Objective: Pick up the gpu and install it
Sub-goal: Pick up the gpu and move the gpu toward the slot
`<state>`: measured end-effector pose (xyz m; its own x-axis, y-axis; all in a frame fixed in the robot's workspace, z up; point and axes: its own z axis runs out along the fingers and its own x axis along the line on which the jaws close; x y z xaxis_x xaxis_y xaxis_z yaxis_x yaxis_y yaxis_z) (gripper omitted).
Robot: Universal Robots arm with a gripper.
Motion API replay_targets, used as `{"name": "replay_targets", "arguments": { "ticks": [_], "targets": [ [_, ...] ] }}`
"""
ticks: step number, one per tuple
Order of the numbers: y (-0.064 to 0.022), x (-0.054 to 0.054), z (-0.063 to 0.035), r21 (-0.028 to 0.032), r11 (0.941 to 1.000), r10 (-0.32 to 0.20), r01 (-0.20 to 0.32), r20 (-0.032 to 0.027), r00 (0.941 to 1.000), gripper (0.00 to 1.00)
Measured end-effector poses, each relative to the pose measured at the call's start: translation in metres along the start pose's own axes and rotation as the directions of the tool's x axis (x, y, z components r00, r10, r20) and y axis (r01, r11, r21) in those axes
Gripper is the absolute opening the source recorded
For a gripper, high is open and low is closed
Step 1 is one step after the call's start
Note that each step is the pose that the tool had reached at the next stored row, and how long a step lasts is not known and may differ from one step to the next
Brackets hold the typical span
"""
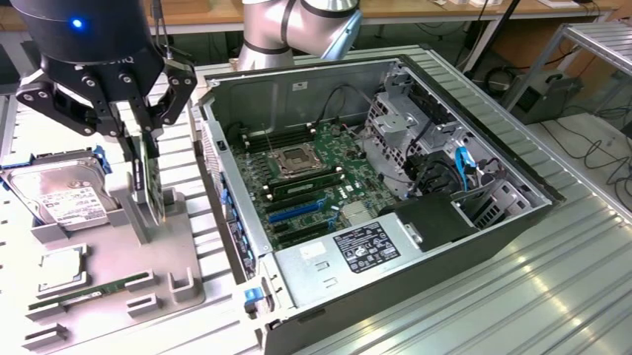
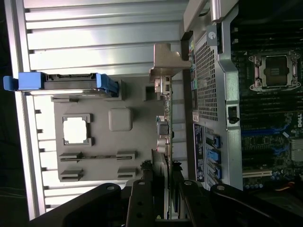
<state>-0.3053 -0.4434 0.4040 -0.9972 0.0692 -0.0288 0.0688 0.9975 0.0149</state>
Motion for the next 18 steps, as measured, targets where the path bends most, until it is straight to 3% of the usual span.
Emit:
{"name": "replay_targets", "arguments": {
  "ticks": [18],
  "targets": [
    [0.0001,-0.0001,-0.0045,0.0000,1.0000,0.000,0.000,0.0000,1.0000,0.26]
  ]
}}
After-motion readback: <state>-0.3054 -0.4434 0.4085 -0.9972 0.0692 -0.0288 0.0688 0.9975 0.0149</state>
